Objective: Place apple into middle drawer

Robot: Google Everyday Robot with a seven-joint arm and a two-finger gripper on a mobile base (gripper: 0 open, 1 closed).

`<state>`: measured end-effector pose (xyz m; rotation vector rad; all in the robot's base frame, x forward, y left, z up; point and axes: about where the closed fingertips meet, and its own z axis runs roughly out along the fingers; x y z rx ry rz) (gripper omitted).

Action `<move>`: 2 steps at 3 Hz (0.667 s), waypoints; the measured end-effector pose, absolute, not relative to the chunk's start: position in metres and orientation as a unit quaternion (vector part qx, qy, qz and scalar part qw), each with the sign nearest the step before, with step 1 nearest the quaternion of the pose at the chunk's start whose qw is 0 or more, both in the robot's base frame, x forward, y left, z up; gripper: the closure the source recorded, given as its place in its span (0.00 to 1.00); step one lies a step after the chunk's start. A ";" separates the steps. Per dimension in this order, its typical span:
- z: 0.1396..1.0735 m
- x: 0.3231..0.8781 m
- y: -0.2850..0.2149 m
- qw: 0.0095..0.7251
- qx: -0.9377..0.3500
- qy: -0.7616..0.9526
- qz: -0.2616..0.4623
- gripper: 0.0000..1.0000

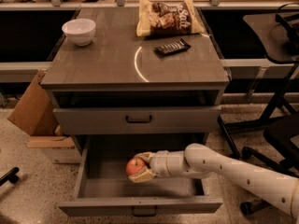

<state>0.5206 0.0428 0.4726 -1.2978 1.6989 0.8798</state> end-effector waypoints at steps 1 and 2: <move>0.466 0.534 0.047 0.405 -0.530 0.663 0.339 0.98; 0.462 0.541 0.051 0.408 -0.536 0.659 0.334 0.75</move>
Offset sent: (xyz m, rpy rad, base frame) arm 0.0291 0.0092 -0.0128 -0.0318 -0.0704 0.0279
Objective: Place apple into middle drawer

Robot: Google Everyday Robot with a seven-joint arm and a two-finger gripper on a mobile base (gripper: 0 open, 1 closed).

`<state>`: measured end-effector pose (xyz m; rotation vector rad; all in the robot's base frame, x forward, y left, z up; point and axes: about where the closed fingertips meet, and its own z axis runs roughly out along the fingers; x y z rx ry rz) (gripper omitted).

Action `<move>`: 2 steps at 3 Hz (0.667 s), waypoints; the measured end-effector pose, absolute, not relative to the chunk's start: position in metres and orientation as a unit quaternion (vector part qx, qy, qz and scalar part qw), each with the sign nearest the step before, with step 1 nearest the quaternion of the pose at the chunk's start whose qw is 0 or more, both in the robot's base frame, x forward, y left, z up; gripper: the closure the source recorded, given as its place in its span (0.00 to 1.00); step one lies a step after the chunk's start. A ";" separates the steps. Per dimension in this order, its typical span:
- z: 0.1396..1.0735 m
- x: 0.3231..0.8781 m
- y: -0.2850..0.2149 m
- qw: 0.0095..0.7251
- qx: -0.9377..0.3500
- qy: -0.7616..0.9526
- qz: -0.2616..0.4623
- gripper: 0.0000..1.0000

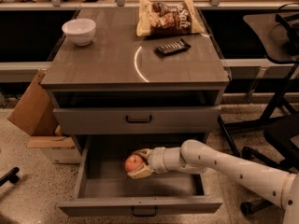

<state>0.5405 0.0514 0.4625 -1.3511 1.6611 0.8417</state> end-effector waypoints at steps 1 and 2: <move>0.454 0.543 0.051 0.404 -0.534 0.665 0.332 0.52; 0.450 0.543 0.046 0.405 -0.524 0.664 0.346 0.21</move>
Offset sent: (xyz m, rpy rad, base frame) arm 0.0040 -0.0109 -0.0173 0.0279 0.0408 -0.0151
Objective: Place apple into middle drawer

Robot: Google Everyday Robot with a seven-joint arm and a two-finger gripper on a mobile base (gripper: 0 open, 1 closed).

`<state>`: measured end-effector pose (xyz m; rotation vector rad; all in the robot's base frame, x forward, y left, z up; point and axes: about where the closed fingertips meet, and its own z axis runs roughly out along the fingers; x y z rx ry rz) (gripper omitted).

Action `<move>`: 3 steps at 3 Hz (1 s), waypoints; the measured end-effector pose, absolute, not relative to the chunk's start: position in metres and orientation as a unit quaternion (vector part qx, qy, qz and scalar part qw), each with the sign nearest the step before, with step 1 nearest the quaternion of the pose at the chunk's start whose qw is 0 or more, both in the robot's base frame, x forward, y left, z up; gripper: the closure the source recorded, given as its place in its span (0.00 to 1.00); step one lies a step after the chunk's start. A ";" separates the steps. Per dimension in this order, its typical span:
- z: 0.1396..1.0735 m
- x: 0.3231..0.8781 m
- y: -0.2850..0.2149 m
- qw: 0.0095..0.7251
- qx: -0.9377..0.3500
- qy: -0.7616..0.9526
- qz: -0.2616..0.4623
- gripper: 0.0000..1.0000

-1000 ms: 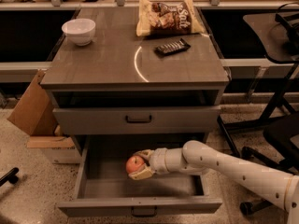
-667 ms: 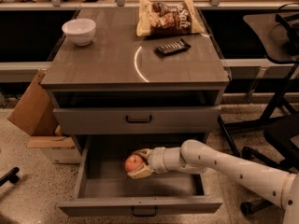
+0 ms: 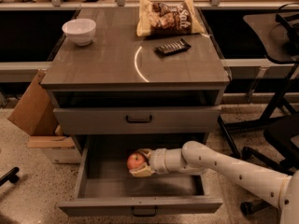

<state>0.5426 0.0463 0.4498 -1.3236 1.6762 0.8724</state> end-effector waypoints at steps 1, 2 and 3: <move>0.451 0.541 0.041 0.409 -0.518 0.662 0.356 0.00; 0.468 0.528 0.032 0.418 -0.515 0.656 0.360 0.00; 0.491 0.507 0.011 0.432 -0.511 0.646 0.367 0.00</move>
Offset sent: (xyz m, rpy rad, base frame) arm -0.0321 -0.0327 0.0390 0.0673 -0.0156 -0.0103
